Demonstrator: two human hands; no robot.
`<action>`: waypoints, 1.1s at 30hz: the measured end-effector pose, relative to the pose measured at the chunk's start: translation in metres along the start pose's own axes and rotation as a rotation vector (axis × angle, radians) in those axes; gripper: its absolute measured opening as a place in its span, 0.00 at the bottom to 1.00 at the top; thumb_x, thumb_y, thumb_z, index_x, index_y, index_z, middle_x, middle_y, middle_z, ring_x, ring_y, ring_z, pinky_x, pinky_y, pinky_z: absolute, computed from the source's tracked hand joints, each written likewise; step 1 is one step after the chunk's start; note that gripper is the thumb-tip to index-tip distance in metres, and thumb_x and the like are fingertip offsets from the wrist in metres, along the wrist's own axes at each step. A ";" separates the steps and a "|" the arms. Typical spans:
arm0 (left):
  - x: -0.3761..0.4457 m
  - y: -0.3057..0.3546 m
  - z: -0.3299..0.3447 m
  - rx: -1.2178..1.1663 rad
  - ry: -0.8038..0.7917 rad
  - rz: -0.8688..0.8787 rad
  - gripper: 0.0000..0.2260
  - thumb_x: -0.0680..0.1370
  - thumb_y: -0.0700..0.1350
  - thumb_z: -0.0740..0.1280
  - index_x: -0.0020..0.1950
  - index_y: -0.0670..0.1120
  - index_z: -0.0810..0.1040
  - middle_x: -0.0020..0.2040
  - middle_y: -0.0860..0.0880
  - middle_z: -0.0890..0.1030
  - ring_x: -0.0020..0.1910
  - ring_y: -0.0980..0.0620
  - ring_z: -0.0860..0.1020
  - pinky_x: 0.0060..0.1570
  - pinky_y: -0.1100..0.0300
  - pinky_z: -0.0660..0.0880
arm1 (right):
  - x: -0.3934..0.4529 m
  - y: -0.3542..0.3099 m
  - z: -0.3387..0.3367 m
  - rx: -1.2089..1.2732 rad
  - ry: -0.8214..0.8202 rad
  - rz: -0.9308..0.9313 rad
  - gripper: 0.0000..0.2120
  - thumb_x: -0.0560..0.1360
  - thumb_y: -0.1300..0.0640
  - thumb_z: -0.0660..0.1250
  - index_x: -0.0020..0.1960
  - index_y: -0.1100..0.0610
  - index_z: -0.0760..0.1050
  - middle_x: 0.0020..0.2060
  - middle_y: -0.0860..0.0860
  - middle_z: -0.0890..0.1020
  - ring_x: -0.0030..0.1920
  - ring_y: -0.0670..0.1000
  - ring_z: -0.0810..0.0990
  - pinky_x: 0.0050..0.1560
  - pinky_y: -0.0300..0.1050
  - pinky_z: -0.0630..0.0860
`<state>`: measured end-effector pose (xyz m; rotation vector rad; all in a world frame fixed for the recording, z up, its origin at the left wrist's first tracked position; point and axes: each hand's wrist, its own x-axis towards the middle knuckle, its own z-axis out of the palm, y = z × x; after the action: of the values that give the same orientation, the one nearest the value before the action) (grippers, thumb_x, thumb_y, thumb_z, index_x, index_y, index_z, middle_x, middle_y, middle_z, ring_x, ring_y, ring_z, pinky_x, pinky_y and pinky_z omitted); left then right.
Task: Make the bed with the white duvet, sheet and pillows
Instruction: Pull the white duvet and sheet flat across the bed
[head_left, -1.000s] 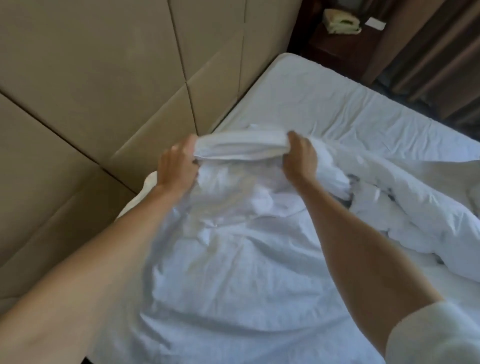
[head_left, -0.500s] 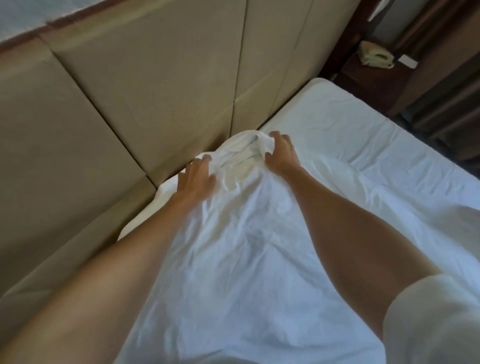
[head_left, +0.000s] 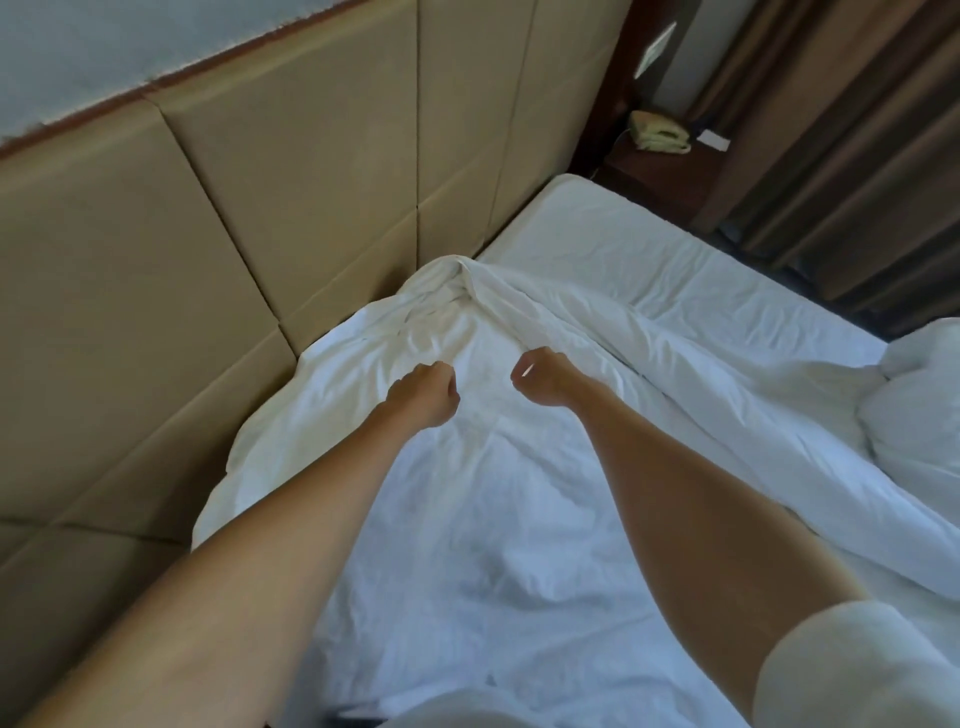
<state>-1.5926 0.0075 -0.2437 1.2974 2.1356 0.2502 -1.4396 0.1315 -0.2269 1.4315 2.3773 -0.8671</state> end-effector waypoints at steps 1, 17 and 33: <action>-0.013 0.003 0.003 0.003 -0.003 -0.006 0.08 0.80 0.43 0.58 0.52 0.43 0.74 0.48 0.47 0.74 0.45 0.45 0.74 0.42 0.56 0.68 | -0.011 0.002 0.003 0.011 -0.012 -0.009 0.13 0.79 0.57 0.60 0.57 0.56 0.80 0.58 0.54 0.79 0.56 0.55 0.79 0.57 0.46 0.77; -0.239 0.062 0.140 -0.025 -0.153 -0.165 0.08 0.73 0.42 0.57 0.43 0.49 0.75 0.45 0.45 0.82 0.42 0.44 0.82 0.51 0.46 0.79 | -0.234 0.105 0.069 0.137 -0.251 -0.095 0.09 0.80 0.57 0.60 0.55 0.59 0.77 0.42 0.55 0.85 0.39 0.50 0.84 0.40 0.41 0.80; -0.406 0.232 0.327 0.022 -0.288 0.135 0.09 0.76 0.40 0.58 0.46 0.43 0.78 0.42 0.43 0.84 0.40 0.45 0.84 0.52 0.46 0.80 | -0.506 0.350 0.134 0.274 -0.099 0.169 0.09 0.80 0.57 0.60 0.54 0.59 0.77 0.39 0.54 0.85 0.33 0.47 0.83 0.35 0.39 0.79</action>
<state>-1.0952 -0.2725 -0.2299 1.4009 1.8172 0.0890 -0.9005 -0.1938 -0.2194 1.6186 2.0926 -1.2233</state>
